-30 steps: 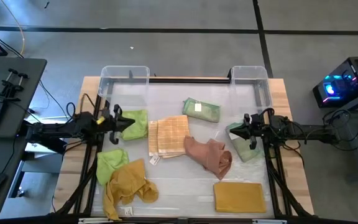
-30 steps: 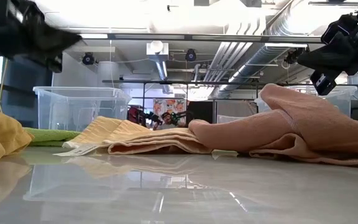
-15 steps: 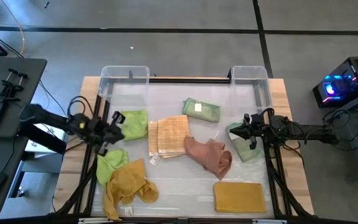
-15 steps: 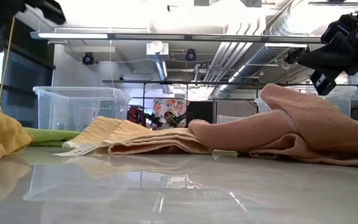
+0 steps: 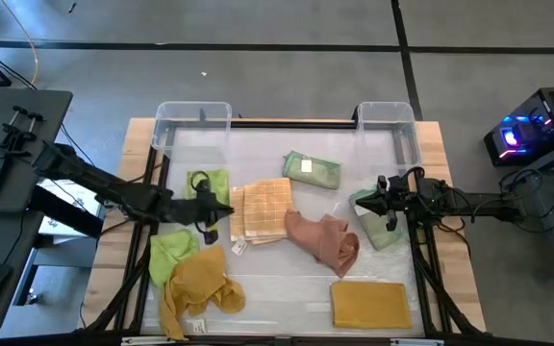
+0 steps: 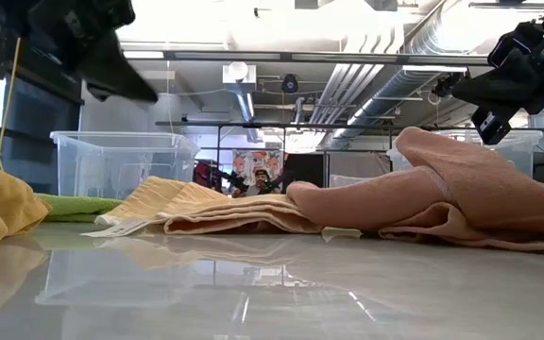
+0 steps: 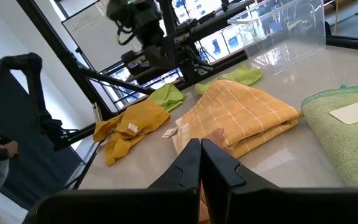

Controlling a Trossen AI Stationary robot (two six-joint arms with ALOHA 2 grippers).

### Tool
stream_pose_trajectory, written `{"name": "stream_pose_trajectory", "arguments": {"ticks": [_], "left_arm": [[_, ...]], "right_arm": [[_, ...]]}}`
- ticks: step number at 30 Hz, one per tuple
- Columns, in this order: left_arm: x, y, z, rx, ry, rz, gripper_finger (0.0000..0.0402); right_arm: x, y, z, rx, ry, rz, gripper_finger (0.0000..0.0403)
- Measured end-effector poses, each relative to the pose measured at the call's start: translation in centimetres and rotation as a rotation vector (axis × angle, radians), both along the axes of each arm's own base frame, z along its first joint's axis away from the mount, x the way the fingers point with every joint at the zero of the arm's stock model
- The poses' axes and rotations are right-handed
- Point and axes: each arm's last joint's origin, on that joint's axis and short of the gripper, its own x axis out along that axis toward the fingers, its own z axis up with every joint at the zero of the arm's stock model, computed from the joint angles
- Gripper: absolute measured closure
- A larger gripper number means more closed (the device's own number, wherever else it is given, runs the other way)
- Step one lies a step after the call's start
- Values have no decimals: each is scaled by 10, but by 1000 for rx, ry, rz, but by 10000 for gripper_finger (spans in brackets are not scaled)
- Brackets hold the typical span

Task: Sort towels by color in basket
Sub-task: Put the top light green microfiber towel into the left transparent bin

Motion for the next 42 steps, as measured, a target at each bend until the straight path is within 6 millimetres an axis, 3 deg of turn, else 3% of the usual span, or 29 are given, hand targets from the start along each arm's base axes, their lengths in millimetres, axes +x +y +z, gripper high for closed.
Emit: {"name": "stream_pose_trajectory", "arguments": {"ticks": [5,11,16,24,35,42], "left_arm": [[-4,-7,-3,-91,230,118,307],[-15,-3,-26,-99,377,188,244],[-21,10,-41,-2,407,303,237],[-25,15,-62,49,455,273,243],[-30,32,-88,50,416,301,163],[-31,35,-99,62,345,270,189]], "right_arm": [[0,0,0,0,0,0,402],[0,0,0,0,0,0,402],[0,0,0,0,0,0,402],[0,0,0,0,0,0,402],[0,0,0,0,0,0,402],[0,0,0,0,0,0,402]]}}
